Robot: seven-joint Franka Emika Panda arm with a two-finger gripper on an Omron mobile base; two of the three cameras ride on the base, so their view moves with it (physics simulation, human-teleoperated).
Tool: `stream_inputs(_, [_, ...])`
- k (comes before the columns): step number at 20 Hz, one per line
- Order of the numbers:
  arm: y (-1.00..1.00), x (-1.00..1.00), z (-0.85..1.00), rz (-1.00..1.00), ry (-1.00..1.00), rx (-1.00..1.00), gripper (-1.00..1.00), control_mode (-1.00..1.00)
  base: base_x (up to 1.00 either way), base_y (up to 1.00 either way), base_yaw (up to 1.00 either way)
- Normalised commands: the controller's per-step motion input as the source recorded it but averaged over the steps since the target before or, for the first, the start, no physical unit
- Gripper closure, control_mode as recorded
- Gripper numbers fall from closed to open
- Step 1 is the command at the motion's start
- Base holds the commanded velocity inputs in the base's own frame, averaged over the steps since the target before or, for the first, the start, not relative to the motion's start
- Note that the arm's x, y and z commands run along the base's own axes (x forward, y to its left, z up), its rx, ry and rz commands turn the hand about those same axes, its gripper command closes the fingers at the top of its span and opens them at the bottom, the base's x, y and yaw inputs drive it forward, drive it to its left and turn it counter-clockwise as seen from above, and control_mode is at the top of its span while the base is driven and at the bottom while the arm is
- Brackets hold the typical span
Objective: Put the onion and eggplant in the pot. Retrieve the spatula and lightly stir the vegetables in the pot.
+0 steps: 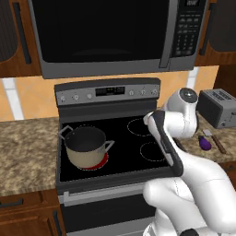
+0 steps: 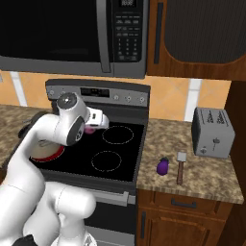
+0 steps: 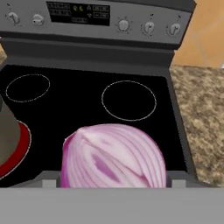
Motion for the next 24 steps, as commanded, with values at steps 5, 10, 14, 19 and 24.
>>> stream_inputs(5, [1.00,-0.20,0.04,0.12,0.02,-0.04,1.00,-1.00,0.00,0.00,0.00])
stream_inputs(10, [1.00,-0.03,0.01,0.11,0.04,-0.04,1.00,-1.00,0.00,0.00,0.00])
stream_inputs(14, [1.00,0.00,0.14,0.10,0.05,0.00,1.00,-1.00,0.00,0.00,0.00])
stream_inputs(19, [1.00,0.02,0.04,0.08,0.11,0.00,1.00,-1.00,0.00,0.00,0.00])
stream_inputs(24, [0.98,0.37,-0.30,0.03,0.13,0.00,1.00,-1.00,0.00,0.00,0.00])
